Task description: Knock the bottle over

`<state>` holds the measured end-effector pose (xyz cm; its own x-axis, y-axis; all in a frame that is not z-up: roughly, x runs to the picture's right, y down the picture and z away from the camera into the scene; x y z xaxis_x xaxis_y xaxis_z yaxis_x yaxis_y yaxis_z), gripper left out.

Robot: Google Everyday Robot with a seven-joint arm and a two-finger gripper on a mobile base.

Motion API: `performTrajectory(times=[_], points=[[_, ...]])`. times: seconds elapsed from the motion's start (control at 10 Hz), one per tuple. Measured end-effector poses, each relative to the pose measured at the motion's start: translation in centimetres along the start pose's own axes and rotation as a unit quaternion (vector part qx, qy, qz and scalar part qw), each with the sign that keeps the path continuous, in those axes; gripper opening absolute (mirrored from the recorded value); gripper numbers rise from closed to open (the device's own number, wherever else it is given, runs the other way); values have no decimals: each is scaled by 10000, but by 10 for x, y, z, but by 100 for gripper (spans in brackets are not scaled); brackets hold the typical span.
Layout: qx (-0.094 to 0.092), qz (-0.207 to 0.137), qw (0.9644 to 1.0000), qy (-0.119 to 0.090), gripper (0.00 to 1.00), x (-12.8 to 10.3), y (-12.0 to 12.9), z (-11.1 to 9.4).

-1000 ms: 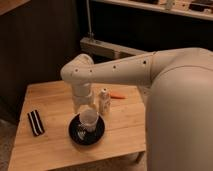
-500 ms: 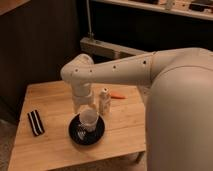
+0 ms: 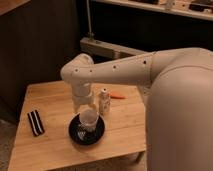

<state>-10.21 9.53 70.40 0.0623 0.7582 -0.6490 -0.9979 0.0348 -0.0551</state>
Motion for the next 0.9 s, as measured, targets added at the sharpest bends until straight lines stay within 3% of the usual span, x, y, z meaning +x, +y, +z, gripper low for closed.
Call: performTrajectory(times=[0.4, 0.9], points=[[38, 197, 9998, -20, 65, -1, -11, -1], [90, 1036, 9946, -47, 65, -2, -93, -2]])
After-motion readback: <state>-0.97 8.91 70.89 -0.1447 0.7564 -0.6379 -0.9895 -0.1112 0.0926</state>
